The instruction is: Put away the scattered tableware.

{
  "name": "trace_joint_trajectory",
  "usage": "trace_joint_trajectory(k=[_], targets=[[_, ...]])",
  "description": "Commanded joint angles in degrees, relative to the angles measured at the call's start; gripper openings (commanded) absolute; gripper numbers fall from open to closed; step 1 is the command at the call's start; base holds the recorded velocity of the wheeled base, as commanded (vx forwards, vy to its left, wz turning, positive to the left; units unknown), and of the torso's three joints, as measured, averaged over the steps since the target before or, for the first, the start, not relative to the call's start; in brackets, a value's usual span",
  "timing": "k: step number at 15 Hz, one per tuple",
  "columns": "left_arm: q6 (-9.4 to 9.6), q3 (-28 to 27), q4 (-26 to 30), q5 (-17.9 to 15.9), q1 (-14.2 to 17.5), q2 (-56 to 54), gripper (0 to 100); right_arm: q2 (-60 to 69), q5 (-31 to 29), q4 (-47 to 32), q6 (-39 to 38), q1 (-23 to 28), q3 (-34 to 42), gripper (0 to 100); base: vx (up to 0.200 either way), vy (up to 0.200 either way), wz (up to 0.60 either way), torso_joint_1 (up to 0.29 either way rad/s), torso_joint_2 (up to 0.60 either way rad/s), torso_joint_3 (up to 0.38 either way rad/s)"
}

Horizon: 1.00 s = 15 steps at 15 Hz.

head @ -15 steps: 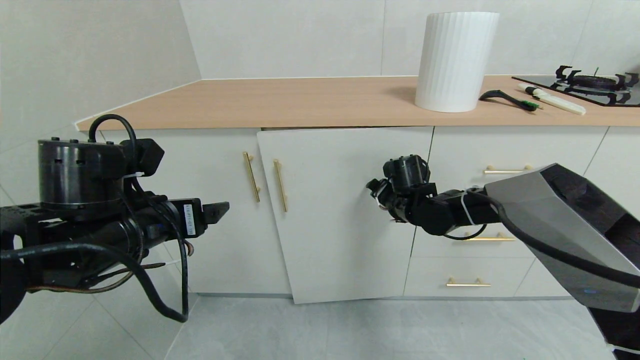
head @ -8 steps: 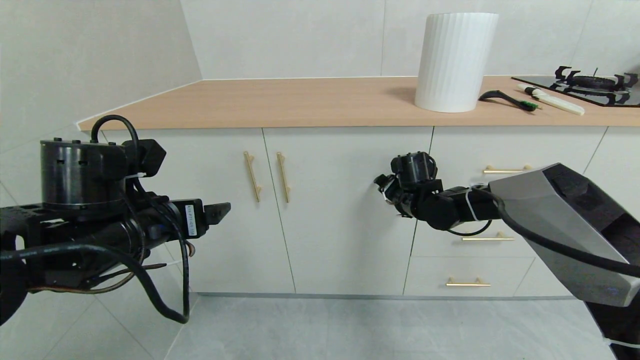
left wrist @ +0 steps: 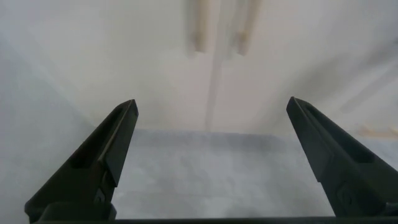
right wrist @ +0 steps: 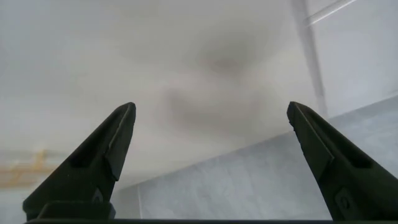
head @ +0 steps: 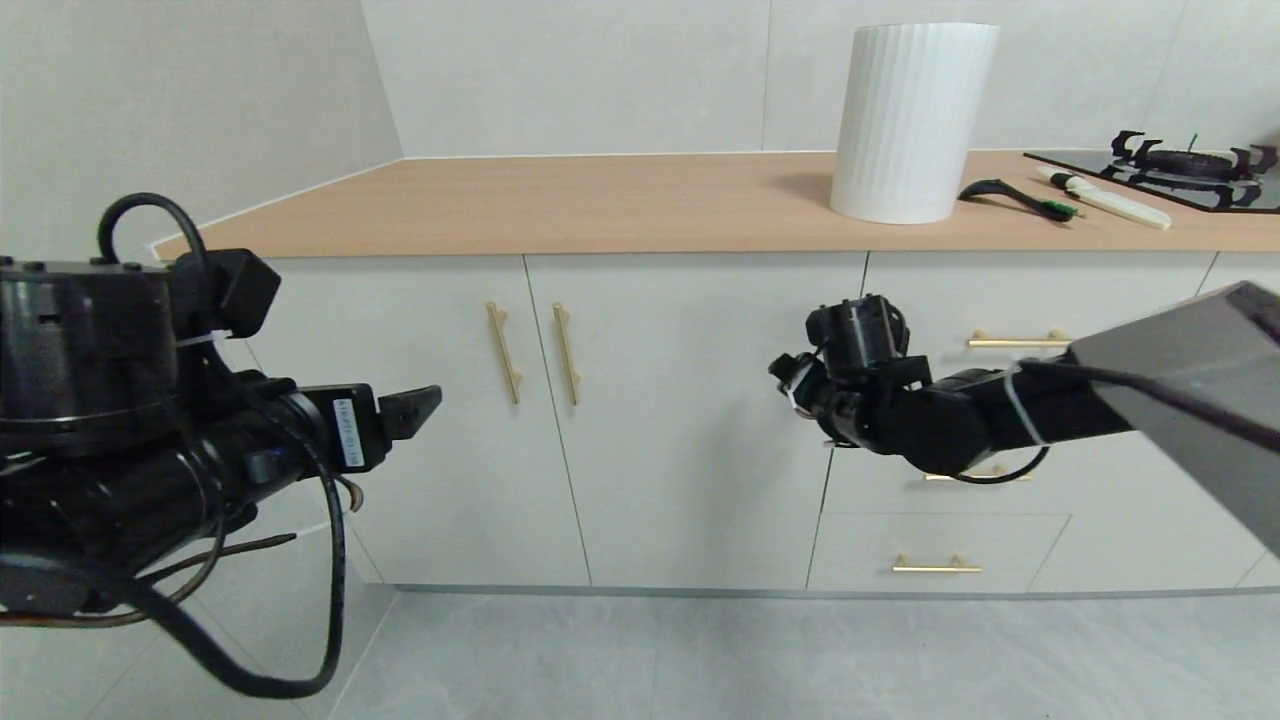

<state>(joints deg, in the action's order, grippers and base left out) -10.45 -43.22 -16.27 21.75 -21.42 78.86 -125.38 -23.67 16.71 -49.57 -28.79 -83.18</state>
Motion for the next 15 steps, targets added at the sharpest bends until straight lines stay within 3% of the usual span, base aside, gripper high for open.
trace_joint_trajectory(k=[1, 3, 4, 5, 6, 7, 8, 9, 10, 11, 13, 15], targets=[[0.16, 6.7, 0.1, 5.7, -0.6, -8.5, 100, 27.2, -2.5, 5.2, 2.9, -0.6, 26.8, 100, 0.000, 0.000, 0.00, 0.000, 0.00, 0.000], [0.16, 13.3, 0.0, 7.3, -0.6, -14.3, 100, 36.8, -2.5, 8.0, 4.8, -0.5, 38.0, 100, 0.000, 0.000, 0.00, 0.000, 0.00, 0.000], [0.25, 23.6, 0.1, 7.3, -0.6, -25.4, 100, 52.1, -2.7, 10.2, 11.6, 1.9, 53.8, 100, 0.000, 0.000, 0.00, 0.000, 0.00, 0.000], [0.43, 27.8, 0.2, 7.4, -0.6, -31.4, 100, 60.0, -2.6, 10.3, 17.3, 3.3, 60.9, 100, 0.000, 0.000, 0.00, 0.000, 0.00, 0.000], [2.01, 31.0, 1.2, 7.6, -0.4, -37.6, 100, 67.7, -1.7, 10.2, 22.8, 6.6, 66.1, 100, 0.000, 0.000, 0.00, 0.000, 0.00, 0.000], [5.53, 33.0, 3.6, 7.9, 0.8, -44.4, 100, 76.0, 0.9, 10.0, 28.1, 9.9, 69.2, 100, 0.000, 0.000, 0.00, 0.000, 0.00, 0.000], [9.04, 34.3, 7.1, 7.8, 3.8, -50.1, 100, 84.1, 4.1, 9.0, 31.9, 11.7, 70.6, 100, 0.000, 0.000, 0.00, 0.000, 0.00, 0.000], [10.54, 34.5, 8.6, 7.7, 5.2, -52.8, 100, 87.2, 4.8, 7.5, 33.6, 12.3, 71.1, 100, 0.000, 0.000, 0.00, 0.000, 0.00, 0.000], [14.67, 34.8, 14.1, 7.1, 8.6, -61.7, 100, 97.5, 4.9, -0.9, 38.0, 13.4, 71.0, 100, 0.000, 0.000, 0.00, 0.000, 0.00, 0.000], [15.11, 34.8, 16.4, 6.6, 10.2, -64.8, 100, 101.6, 4.8, -4.2, 38.3, 13.9, 71.1, 100, 0.000, 0.000, 0.00, 0.000, 0.00, 0.000], [17.21, 35.6, 20.1, 6.5, 15.6, -73.2, 100, 113.1, 5.0, -11.0, 40.9, 20.2, 71.4, 100, 0.000, 0.000, 0.00, 0.000, 0.00, 0.000], [17.65, 37.1, 20.1, 6.2, 19.7, -75.4, 100, 119.8, 5.0, -15.1, 45.3, 23.3, 71.8, 100, 0.000, 0.000, 0.00, 0.000, 0.00, 0.000]])
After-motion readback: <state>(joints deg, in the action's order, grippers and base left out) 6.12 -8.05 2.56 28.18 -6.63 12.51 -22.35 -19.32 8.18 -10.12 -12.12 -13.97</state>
